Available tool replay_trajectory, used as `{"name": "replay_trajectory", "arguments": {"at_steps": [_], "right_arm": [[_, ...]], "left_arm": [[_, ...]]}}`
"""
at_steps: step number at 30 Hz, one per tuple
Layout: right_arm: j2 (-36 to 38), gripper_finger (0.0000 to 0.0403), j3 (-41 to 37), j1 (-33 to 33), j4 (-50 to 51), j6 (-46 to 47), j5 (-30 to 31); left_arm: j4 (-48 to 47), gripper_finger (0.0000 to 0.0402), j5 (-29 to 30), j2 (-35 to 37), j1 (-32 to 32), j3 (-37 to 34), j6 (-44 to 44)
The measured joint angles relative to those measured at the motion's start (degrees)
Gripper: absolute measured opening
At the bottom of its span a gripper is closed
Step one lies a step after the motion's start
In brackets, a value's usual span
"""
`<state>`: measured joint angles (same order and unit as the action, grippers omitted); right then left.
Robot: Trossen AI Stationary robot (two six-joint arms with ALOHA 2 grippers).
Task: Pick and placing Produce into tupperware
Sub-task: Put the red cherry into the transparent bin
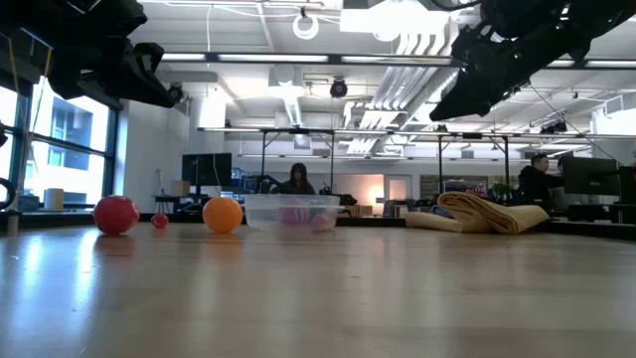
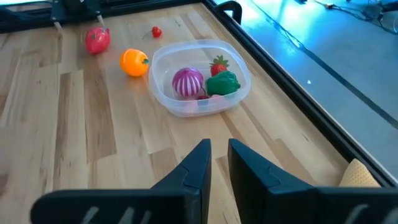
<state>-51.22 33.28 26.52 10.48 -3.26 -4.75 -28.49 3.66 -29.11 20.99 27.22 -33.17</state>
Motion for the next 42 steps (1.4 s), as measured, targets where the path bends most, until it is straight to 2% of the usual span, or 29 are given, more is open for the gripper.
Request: {"name": "replay_trajectory", "arguments": {"at_steps": [15, 20, 27, 32, 35, 37, 39, 42], "right_arm": [[0.0, 0.0044, 0.0, 0.0, 0.0, 0.8, 0.0], [0.0, 0.0044, 0.0, 0.0, 0.0, 0.8, 0.0], [0.0, 0.0044, 0.0, 0.0, 0.0, 0.9, 0.0], [0.0, 0.0044, 0.0, 0.0, 0.0, 0.9, 0.0], [0.0, 0.0044, 0.0, 0.0, 0.0, 0.8, 0.0], [0.0, 0.0044, 0.0, 0.0, 0.0, 0.9, 0.0], [0.0, 0.0044, 0.0, 0.0, 0.0, 0.8, 0.0], [0.0, 0.0044, 0.0, 0.0, 0.0, 0.8, 0.0]], "left_arm": [[0.0, 0.0005, 0.0, 0.0, 0.0, 0.0, 0.0], [5.5, 0.0005, -0.1, 0.0, 0.0, 0.0, 0.5], [10.8, 0.0005, -2.2, 0.0, 0.0, 0.0, 16.7], [13.3, 0.0005, -2.2, -1.0, 0.0, 0.7, 17.2], [13.3, 0.0005, -1.6, -3.0, 0.0, 3.6, 17.1], [13.1, 0.0005, 0.8, -4.2, 0.0, 6.6, 17.1], [12.1, 0.0005, 4.3, -5.3, 0.0, 11.1, 17.2], [2.6, 0.0005, 13.0, -9.0, 0.0, 20.8, 17.8]]}}
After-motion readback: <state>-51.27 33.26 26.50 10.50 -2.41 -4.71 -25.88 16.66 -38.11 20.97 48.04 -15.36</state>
